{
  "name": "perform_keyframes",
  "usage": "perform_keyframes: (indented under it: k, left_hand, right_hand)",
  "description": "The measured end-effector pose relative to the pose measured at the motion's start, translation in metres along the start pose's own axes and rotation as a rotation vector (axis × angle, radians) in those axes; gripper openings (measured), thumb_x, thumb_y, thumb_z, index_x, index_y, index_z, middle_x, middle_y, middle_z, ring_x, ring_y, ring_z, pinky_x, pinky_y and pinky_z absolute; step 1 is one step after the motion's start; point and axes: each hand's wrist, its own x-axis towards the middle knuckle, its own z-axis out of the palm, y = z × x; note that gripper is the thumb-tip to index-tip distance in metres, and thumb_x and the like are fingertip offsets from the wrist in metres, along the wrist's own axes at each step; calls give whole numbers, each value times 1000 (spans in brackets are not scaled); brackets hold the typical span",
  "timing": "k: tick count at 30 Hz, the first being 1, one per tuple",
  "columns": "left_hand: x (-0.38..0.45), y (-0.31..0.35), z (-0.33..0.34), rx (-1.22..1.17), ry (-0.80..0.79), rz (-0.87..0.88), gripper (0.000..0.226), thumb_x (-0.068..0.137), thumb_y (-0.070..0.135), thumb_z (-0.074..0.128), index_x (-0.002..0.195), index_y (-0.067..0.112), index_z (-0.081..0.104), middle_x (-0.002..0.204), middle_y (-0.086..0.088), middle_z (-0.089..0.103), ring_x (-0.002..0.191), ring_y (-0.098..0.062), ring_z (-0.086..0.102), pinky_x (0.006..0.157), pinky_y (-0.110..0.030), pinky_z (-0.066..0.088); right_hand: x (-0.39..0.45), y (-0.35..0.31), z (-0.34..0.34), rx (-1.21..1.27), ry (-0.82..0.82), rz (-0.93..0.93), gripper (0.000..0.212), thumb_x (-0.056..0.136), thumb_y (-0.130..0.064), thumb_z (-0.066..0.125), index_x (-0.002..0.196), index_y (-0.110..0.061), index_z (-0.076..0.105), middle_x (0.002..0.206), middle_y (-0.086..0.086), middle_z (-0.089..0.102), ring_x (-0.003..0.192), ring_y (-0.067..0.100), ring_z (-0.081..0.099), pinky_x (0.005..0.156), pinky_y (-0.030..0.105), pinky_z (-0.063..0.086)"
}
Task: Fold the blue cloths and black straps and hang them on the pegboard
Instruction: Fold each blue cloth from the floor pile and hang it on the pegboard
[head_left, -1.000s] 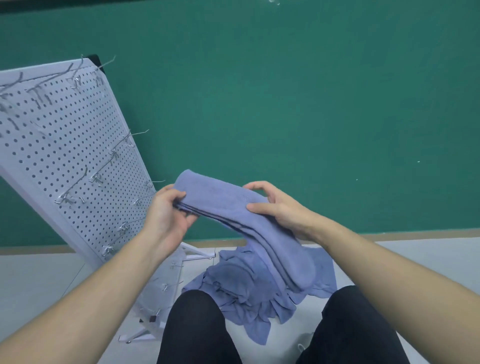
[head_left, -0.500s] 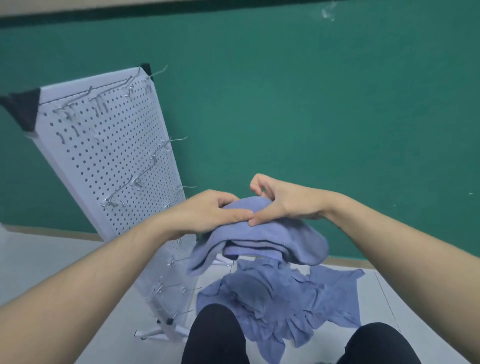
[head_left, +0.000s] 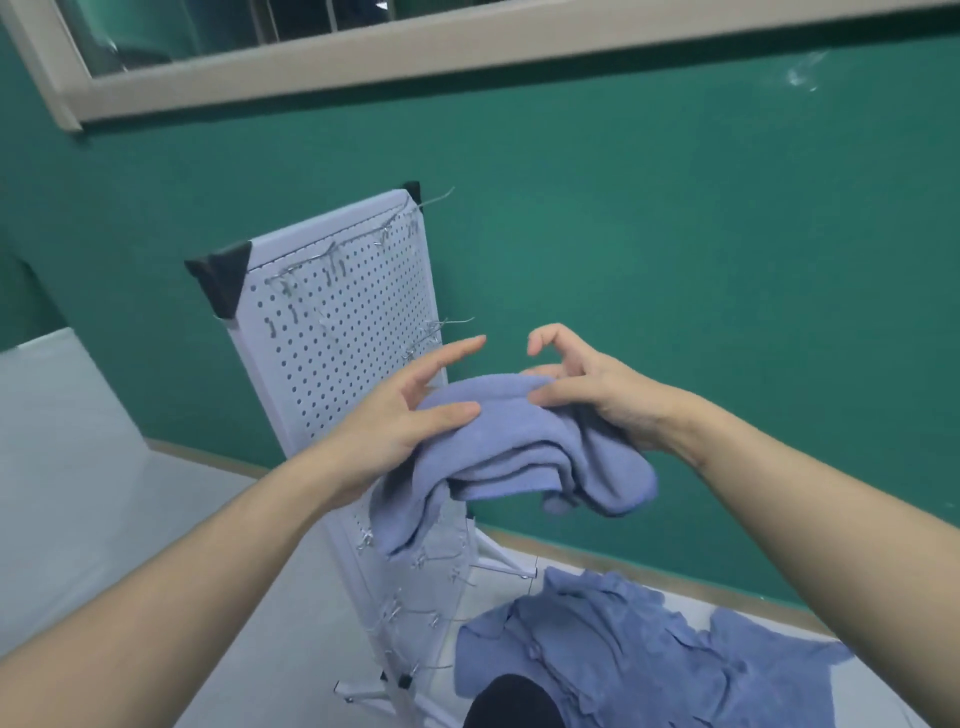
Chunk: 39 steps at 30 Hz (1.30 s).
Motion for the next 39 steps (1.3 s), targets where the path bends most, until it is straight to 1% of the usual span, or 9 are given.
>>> perform_keyframes:
  k: [6,16,21,26,29,31,34,36,39]
  left_hand:
    - [-4,21,-33,13,235,81,45,98,1,54,85,35,80,97,13,76,93,-2,67,85,-17,50]
    - [10,65,-78,-65,548,285,34,101,11,56,92,34,80,105,8,77,97,-10,69,88,-26,53]
    - [31,71,-83,-255,654,210,20,99,10,61,113,20,71,107,-2,77,93,-14,72,83,-26,57]
    - [33,57,-85,-348,731,81,25,90,12,74,116,14,72,102,-10,77,90,-21,74,86,-34,60]
    - [36,51,-80,-270,768,60,17,95,16,64,107,22,75,102,-4,78,87,-16,72,83,-31,59]
    - [38,50,-81,-138,786,41,21,95,29,57,104,24,75,110,-2,75,103,-19,71,95,-37,56]
    - [38,39,-85,200,709,51,34,96,46,50,120,27,66,137,-3,54,130,-17,53,116,-39,37]
    - [31,32,-82,317,726,69,38,102,42,50,139,32,53,146,9,34,134,-2,40,113,-22,25]
    - [22,24,-83,467,737,120,46,102,36,52,147,32,43,152,9,26,139,-1,31,115,-23,24]
  right_hand:
    - [66,-23,18,-16,-42,-87,27,93,-8,64,109,-25,49,105,26,61,79,29,59,69,36,52]
    - [137,-107,60,47,25,-282,19,92,-7,64,98,-23,54,79,8,59,61,19,55,56,28,46]
    - [170,-116,73,48,101,-218,13,93,-12,68,98,-20,59,80,8,67,62,17,60,58,27,49]
    - [181,-88,79,-253,253,-170,15,88,-22,74,101,-19,68,87,4,74,65,15,66,62,28,53]
    - [179,-74,83,-232,234,-28,12,91,-21,68,102,-15,68,84,6,76,70,18,66,69,32,55]
    - [173,-68,86,-370,186,33,13,94,-26,63,96,-15,71,86,-3,76,77,15,64,71,26,54]
    - [160,-61,87,-419,230,-92,17,101,-29,53,97,-27,69,85,-16,72,77,6,63,63,16,49]
    - [154,-54,85,-230,262,-208,21,103,-36,50,110,-29,68,102,-14,72,88,5,66,72,19,51]
    - [146,-45,81,-199,197,-332,19,102,-33,56,115,-28,69,113,-13,72,101,3,66,86,19,49]
